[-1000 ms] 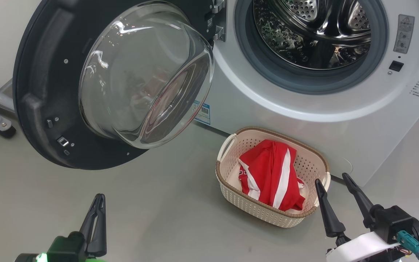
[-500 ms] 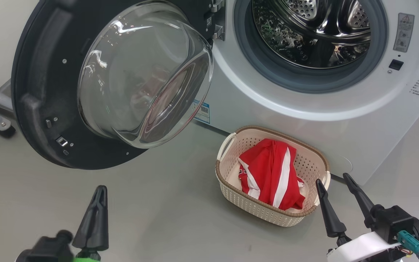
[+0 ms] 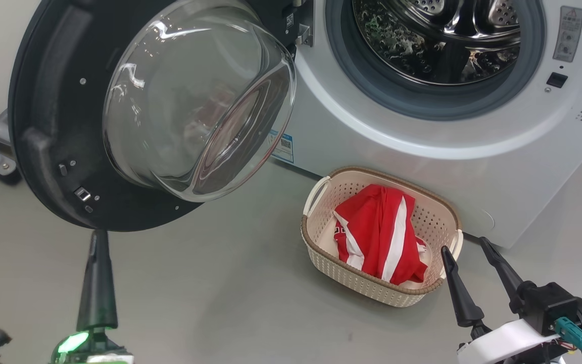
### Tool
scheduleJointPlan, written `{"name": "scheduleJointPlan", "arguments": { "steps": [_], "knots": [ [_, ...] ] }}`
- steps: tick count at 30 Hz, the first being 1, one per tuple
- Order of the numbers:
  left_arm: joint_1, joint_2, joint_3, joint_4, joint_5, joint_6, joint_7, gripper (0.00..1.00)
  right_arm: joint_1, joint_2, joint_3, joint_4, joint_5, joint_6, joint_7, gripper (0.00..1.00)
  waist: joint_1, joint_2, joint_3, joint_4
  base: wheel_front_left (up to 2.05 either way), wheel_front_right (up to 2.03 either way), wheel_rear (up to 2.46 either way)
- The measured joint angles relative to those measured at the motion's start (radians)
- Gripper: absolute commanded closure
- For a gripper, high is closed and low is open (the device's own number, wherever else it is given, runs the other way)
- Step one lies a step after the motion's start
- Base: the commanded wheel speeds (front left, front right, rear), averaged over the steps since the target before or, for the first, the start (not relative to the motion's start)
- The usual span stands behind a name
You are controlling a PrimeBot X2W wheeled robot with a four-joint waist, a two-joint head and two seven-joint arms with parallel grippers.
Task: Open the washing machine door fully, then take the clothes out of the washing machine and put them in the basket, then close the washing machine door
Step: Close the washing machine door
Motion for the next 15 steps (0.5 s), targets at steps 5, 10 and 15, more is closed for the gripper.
{"name": "scheduleJointPlan", "arguments": {
  "steps": [5,10,15],
  "knots": [
    [-0.019,0.000,0.071,-0.056,-0.226,-0.021,-0.017,1.00,-0.001,-0.008,-0.007,-0.008,0.000,-0.001,0.005,0.00,0.0000,0.0000,0.015,0.000,0.00,0.00,0.00],
    [-0.101,-0.002,0.209,-0.064,-0.307,-0.020,-0.009,1.00,-0.001,-0.021,-0.016,-0.018,-0.001,-0.002,0.009,0.00,0.0000,0.0000,0.030,0.007,0.00,0.00,0.00],
    [-0.194,0.047,0.341,-0.029,-0.390,-0.019,0.013,1.00,-0.002,-0.030,-0.020,-0.026,-0.001,-0.002,0.019,0.00,0.0000,0.0000,0.041,0.014,0.00,0.00,0.00]
  ]
}}
